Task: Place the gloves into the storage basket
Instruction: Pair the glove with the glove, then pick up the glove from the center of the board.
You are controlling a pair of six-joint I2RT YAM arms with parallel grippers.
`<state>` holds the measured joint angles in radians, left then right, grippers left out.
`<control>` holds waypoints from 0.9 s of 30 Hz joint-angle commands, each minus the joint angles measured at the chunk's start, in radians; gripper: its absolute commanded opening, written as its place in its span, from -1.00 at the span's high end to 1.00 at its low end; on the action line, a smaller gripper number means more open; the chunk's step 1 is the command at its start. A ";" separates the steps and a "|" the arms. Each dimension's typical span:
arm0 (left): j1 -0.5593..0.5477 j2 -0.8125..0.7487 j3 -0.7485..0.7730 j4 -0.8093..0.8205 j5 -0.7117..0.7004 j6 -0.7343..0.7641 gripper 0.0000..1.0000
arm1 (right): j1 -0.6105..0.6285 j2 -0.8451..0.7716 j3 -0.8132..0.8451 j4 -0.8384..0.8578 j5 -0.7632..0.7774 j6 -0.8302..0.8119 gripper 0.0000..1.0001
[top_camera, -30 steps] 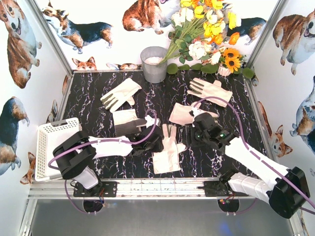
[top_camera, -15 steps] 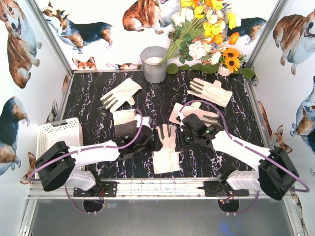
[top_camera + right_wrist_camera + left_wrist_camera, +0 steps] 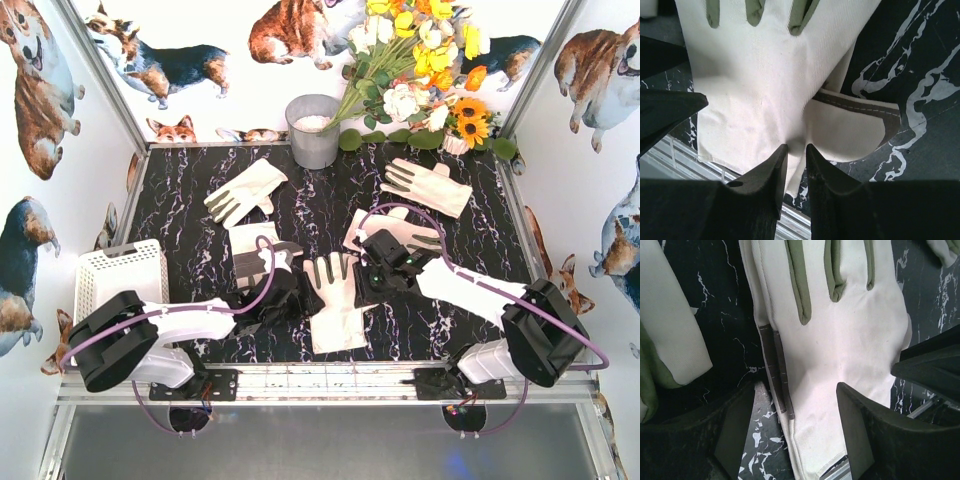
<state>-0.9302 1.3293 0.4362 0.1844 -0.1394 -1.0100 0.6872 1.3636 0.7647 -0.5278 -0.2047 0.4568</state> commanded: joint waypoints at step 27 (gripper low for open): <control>0.042 0.127 -0.106 0.249 0.002 -0.089 -0.03 | 0.006 0.176 -0.017 0.109 0.110 0.032 0.78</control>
<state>-0.8967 1.3800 0.3584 0.4023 -0.1509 -1.1110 0.6872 1.4887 0.7635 -0.4366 -0.1524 0.4988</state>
